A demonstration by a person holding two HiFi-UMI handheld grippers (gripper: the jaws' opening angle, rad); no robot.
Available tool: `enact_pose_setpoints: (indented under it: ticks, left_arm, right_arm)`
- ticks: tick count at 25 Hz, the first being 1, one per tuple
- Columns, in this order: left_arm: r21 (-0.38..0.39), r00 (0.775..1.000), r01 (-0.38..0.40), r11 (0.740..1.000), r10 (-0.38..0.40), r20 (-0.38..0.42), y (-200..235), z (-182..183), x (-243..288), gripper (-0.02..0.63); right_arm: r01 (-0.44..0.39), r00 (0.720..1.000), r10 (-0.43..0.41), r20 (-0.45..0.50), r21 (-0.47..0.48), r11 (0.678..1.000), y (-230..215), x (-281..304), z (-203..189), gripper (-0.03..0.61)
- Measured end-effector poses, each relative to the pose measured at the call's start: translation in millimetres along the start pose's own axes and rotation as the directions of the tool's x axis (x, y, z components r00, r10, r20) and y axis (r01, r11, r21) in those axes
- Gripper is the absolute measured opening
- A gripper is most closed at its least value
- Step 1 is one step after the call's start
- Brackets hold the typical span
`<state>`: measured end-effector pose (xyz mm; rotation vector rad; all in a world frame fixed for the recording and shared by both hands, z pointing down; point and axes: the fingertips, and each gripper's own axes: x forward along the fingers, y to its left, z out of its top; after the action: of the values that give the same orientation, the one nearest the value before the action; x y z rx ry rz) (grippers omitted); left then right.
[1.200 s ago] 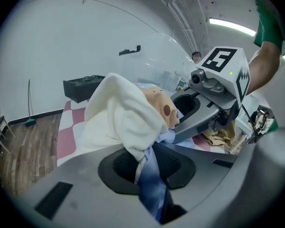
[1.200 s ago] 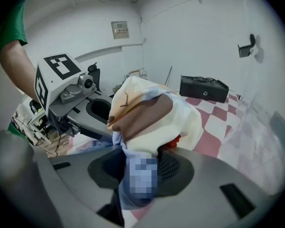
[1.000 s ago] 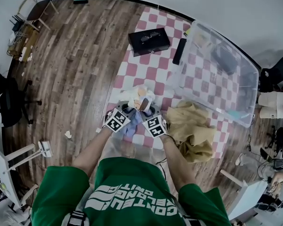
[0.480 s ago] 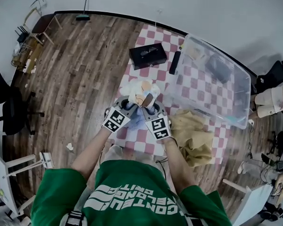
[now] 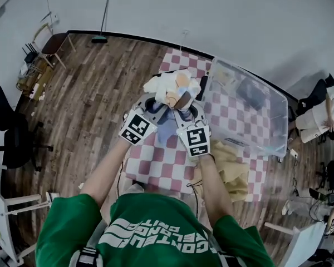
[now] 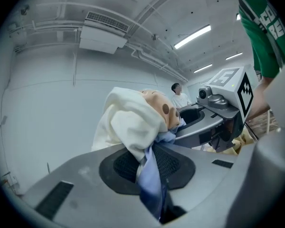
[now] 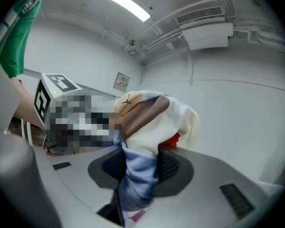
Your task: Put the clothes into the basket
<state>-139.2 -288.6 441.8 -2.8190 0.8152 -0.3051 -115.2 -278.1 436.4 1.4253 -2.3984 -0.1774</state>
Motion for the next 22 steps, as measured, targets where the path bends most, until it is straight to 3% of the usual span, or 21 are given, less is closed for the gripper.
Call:
enact_pose_setpoints:
  ticks: [10,22]
  left_arm:
    - [0.080,0.993,-0.032,0.996,0.022,0.118,23,79,13,0.061]
    - [0.116,0.982,0.049,0.992,-0.069,0.177,-11,132,87,0.060]
  right_arm:
    - [0.090,0.989,-0.084,0.119,-0.044,0.995,-44,-13,66,0.138]
    - [0.226,0.967,-0.221,0.128,-0.031,0.974,-128,-58,63,0.138]
